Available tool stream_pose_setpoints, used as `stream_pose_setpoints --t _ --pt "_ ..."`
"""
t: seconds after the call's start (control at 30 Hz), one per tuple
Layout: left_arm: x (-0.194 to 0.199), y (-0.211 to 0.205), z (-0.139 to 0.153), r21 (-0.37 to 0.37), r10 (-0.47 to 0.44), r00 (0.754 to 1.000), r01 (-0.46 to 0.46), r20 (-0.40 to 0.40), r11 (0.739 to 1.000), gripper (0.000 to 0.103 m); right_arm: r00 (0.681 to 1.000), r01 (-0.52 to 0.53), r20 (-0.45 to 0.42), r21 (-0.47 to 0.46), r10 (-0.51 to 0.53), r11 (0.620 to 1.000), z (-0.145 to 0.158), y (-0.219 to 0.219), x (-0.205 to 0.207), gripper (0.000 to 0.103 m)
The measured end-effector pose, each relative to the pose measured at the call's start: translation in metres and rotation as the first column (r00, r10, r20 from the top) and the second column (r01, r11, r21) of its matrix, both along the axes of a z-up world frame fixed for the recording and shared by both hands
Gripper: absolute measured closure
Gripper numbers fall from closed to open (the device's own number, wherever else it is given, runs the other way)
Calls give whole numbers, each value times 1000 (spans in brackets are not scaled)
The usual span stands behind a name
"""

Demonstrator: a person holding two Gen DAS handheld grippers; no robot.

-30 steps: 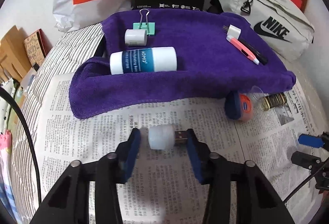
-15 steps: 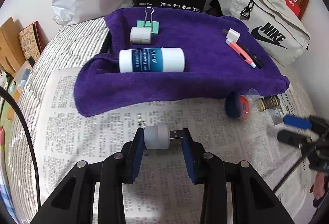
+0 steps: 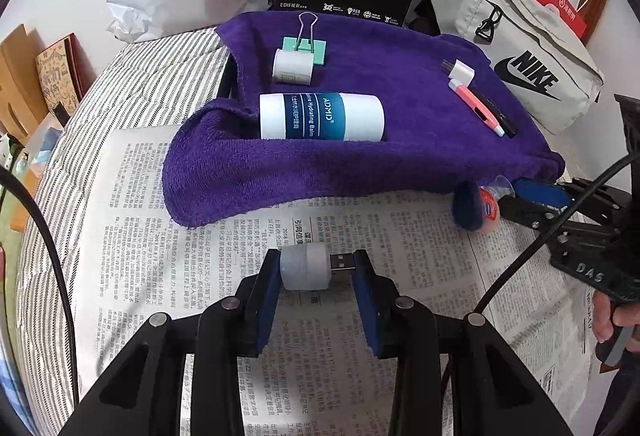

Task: Organize rigid objects
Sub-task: 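Grasp the clear plastic cap with the right gripper while the left holds the USB light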

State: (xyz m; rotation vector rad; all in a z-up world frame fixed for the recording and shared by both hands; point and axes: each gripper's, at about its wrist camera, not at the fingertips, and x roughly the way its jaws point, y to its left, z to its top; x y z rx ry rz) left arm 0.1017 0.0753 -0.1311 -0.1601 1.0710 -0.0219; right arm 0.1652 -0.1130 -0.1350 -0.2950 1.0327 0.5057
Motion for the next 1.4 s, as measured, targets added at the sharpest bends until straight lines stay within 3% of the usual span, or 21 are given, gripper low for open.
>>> stream_pose_setpoints --t 0.13,0.27,0.6,0.77,0.93,1.4 --pt "0 2 0 -6 -3 1000 3 0 1000 69 999 -36 -7 -19 36 999 -6 11 3 65" --pt "2 3 -1 -8 -6 1000 6 -2 1000 69 999 -51 -10 -14 51 999 -9 16 3 76" --pt "4 1 -2 8 -13 1000 13 -3 1000 69 999 -24 -36 39 26 999 11 -14 -23 77" --pt "4 -2 -3 14 -13 1000 13 0 1000 69 996 -18 -82 22 20 1000 -4 -22 -31 76" --pt "0 -2 2 -17 -18 1000 18 -6 1000 69 998 -7 -68 46 10 999 -5 -25 -36 76" --pt "1 -9 33 15 -36 999 35 30 999 69 999 27 -42 102 -23 994 23 -45 -35 76"
